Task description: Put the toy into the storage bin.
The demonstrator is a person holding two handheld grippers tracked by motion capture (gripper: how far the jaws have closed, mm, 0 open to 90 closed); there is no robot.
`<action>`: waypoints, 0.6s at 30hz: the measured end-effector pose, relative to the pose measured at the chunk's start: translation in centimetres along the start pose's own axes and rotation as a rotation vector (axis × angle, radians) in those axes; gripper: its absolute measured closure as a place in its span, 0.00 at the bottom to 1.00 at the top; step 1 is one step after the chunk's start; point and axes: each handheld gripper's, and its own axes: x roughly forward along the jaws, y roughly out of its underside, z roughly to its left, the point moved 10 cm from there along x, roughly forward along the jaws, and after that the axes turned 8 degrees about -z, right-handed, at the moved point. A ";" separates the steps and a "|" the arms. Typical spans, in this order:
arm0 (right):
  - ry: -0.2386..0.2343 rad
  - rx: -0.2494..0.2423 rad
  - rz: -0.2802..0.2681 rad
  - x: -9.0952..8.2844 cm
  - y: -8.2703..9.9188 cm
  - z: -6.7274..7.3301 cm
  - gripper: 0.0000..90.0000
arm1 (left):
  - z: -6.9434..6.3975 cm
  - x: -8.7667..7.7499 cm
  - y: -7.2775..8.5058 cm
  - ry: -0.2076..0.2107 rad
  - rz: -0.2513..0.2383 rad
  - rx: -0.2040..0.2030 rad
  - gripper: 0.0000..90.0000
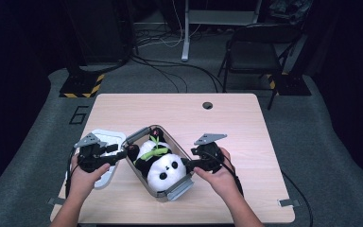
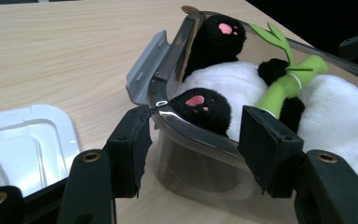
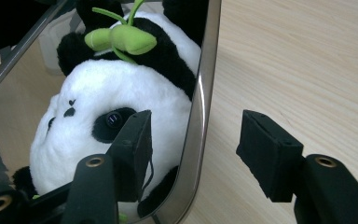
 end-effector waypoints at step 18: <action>-0.038 0.026 0.004 -0.3 1.3 1.4 0.53 | 0.1 3.2 -0.5 -0.031 0.033 0.015 0.48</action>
